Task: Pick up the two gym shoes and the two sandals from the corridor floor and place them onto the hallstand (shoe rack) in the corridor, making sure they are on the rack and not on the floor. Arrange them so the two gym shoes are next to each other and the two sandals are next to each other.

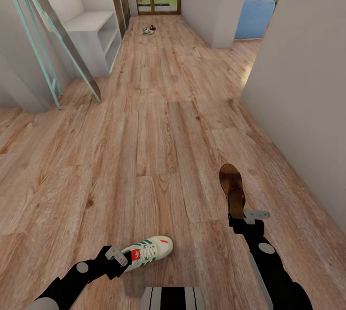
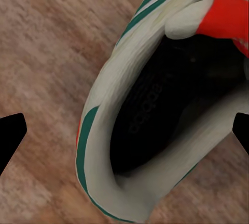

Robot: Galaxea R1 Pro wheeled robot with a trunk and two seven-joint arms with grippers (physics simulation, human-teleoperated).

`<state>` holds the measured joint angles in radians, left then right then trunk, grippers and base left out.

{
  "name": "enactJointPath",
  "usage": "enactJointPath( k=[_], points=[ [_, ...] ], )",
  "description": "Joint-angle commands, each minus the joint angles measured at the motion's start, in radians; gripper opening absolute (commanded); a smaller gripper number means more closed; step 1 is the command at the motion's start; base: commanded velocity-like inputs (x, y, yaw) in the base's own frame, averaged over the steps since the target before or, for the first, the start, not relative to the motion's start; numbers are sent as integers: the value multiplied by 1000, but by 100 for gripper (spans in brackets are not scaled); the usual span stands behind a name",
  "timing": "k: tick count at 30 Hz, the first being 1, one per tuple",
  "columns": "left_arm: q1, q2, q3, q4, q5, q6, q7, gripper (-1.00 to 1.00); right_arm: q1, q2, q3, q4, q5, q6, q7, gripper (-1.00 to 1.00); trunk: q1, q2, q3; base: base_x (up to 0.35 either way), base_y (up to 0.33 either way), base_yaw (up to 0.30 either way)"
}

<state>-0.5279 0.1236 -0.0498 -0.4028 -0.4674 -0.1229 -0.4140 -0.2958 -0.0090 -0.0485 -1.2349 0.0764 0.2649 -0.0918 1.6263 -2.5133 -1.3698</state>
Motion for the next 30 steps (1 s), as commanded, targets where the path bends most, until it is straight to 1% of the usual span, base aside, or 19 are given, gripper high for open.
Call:
enactJointPath(
  k=[1, 4, 6, 8, 9, 10, 15, 30],
  points=[
    [0, 1, -3, 0, -10, -7, 1, 100, 0, 0, 1, -1, 5, 7, -4, -100, 0, 0, -1, 0, 0, 0],
    [0, 1, -11, -1, -26, -9, 0, 100, 0, 0, 1, -1, 5, 7, -4, -100, 0, 0, -1, 0, 0, 0],
    [0, 1, -21, -1, -49, -10, 0, 100, 0, 0, 1, -1, 5, 7, -4, -100, 0, 0, -1, 0, 0, 0],
    [0, 1, -29, 0, -89, -11, 0, 100, 0, 0, 1, -1, 5, 7, -4, -100, 0, 0, -1, 0, 0, 0],
    [0, 1, -30, 1, -104, -11, -1, 100, 0, 0, 1, -1, 5, 7, -4, -100, 0, 0, -1, 0, 0, 0],
    [0, 1, -31, 0, -109, -11, -1, 100, 0, 0, 1, -1, 5, 7, -4, -100, 0, 0, -1, 0, 0, 0],
    [-1, 5, -31, 0, -117, -9, -2, 100, 0, 0, 1, -1, 5, 7, -4, -100, 0, 0, -1, 0, 0, 0],
    [-8, 12, -31, 1, -121, 2, -1, 100, 0, 0, 2, -1, 5, 7, -5, -100, 0, 0, -1, 0, 0, 0]
  ],
)
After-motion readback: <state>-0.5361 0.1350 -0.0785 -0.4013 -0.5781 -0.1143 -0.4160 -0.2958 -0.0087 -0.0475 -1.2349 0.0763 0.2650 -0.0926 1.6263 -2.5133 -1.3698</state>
